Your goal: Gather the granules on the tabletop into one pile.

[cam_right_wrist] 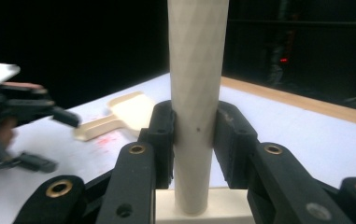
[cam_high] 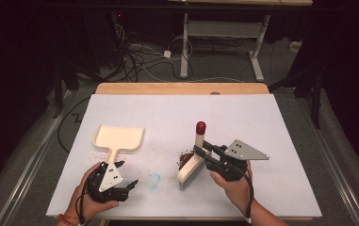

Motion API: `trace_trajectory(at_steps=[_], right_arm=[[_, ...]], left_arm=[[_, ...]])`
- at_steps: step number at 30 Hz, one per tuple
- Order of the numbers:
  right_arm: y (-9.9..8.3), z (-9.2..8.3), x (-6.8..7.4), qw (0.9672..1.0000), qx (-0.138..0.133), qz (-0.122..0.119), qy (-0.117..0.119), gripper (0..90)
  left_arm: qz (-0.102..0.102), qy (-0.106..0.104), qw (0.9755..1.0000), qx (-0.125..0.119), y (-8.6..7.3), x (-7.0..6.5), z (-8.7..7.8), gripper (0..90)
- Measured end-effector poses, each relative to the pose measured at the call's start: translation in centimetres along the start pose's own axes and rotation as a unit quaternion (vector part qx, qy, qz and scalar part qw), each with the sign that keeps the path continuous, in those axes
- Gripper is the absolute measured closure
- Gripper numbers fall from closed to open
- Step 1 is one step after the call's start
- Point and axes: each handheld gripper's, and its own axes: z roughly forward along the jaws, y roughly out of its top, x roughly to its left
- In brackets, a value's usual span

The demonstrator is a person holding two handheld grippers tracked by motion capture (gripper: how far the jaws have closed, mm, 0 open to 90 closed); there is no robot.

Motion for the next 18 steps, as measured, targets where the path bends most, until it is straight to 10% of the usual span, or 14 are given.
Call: trace_trajectory(at_steps=[7,18], right_arm=[[-0.1,2.1,0.1,0.9988,-0.013,-0.013,-0.047,70.3],[1.3,1.7,-1.5,0.9987,-0.012,0.015,-0.046,70.2]], left_arm=[[-0.001,0.001,1.0,0.003,0.0,0.0,0.1,23.7],[-0.004,0.001,1.0,0.002,-0.1,0.0,0.1,23.6]])
